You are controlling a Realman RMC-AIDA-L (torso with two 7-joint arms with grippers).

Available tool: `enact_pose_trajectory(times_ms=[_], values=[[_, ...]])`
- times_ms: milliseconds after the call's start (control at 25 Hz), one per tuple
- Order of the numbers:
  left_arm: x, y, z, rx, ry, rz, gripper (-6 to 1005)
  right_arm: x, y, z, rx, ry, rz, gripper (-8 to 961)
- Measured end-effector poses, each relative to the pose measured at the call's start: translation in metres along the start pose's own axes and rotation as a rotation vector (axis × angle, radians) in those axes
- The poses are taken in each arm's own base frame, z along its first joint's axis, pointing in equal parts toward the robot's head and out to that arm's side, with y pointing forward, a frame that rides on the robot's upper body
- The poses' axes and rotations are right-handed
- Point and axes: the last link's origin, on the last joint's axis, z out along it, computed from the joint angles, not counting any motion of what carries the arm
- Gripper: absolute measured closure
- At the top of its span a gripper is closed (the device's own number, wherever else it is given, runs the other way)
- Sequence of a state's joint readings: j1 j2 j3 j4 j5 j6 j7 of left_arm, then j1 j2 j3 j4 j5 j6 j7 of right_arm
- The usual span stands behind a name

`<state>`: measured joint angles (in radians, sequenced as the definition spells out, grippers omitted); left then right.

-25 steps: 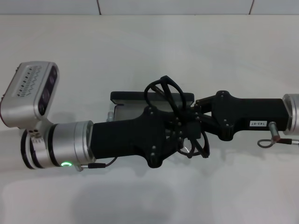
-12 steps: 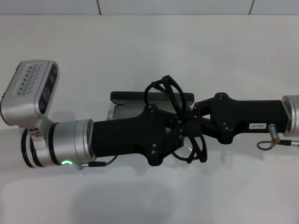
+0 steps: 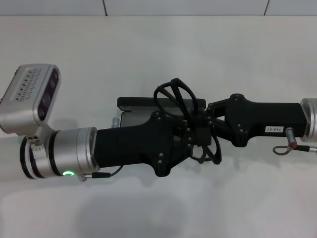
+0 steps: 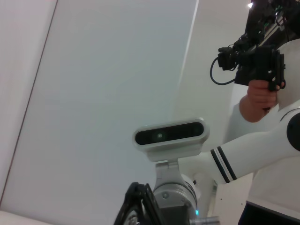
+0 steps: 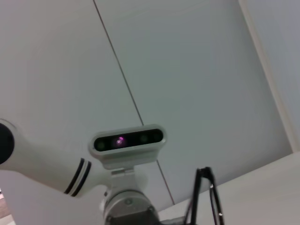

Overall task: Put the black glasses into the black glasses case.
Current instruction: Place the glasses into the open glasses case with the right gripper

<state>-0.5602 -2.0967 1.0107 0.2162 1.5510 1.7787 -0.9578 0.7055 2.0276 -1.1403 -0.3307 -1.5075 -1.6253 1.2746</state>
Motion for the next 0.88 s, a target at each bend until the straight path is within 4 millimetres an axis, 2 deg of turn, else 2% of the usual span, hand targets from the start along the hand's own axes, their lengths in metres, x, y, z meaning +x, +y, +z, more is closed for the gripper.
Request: enact_pose_trajectory(times_ms=[440, 600, 640, 680, 880], values=[[0.002, 0.011, -0.019, -0.008, 0.03, -0.034, 971, -0.013, -0.006, -0.01, 0.04, 0.012, -0.088, 891], [0.002, 0.012, -0.041, 0.029, 0.004, -0.11, 970, -0.024, -0.007, -0.012, 0.031, 0.082, -0.172, 890], [0.002, 0.012, -0.041, 0.029, 0.004, -0.11, 970, -0.026, -0.007, -0.012, 0.025, 0.117, -0.186, 890], [-0.001, 0.015, -0.058, 0.055, -0.033, -0.142, 970, -0.031, -0.008, -0.012, 0.021, 0.161, -0.204, 889], [-0.015, 0.024, -0.081, 0.111, -0.096, -0.076, 969, -0.046, -0.009, -0.005, 0.029, 0.37, -0.271, 888]])
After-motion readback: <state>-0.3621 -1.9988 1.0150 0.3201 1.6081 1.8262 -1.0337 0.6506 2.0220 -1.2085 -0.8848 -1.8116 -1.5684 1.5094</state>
